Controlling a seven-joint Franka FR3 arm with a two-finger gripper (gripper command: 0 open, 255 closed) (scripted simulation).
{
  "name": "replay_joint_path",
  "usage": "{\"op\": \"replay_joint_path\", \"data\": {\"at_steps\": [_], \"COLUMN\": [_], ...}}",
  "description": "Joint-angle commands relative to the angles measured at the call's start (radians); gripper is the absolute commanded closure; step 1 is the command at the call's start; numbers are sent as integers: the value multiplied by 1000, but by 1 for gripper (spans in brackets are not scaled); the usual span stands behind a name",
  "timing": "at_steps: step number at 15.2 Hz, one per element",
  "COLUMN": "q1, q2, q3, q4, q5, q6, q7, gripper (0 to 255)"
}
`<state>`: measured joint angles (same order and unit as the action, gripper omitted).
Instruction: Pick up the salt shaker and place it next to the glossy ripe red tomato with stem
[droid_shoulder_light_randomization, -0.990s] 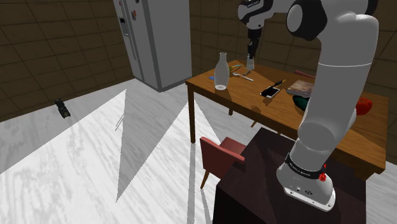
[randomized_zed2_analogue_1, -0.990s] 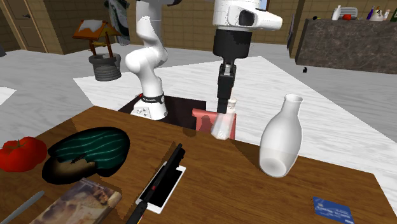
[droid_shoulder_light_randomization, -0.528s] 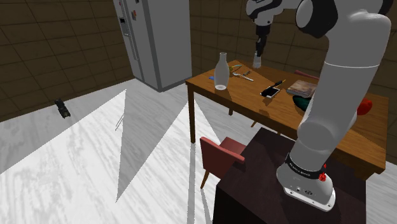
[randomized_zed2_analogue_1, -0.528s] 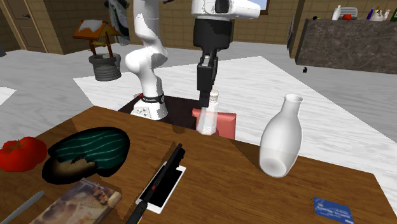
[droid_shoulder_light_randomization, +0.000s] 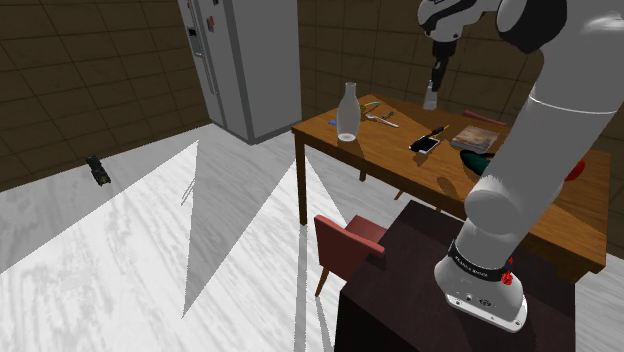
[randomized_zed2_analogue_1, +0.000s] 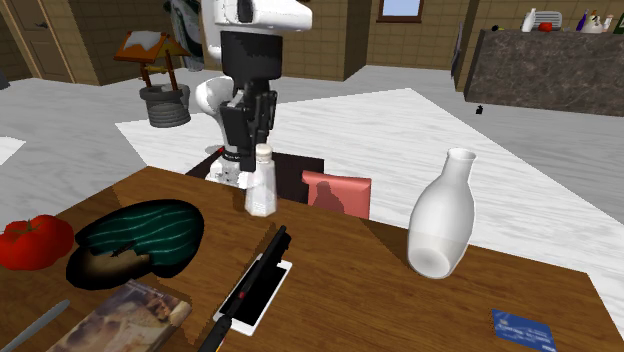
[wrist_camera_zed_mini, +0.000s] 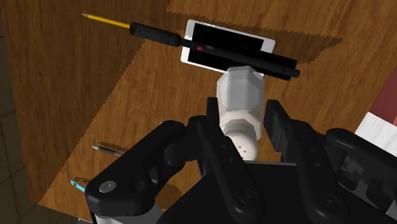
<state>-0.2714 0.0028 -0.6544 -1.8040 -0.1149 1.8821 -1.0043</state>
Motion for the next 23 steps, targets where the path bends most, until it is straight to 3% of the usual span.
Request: {"op": "replay_joint_path", "data": {"at_steps": [1, 14, 19, 23], "q1": [-20, -151, -207, -264], "q2": [-25, -79, -34, 38], "q3": [-20, -178, -255, -318], "q4": [-21, -65, -30, 20], "q5": [-13, -30, 20, 97], "q6": [6, 42, 50, 51], "q7": [-37, -321, -468, -606], "gripper": [255, 255, 255, 255]}}
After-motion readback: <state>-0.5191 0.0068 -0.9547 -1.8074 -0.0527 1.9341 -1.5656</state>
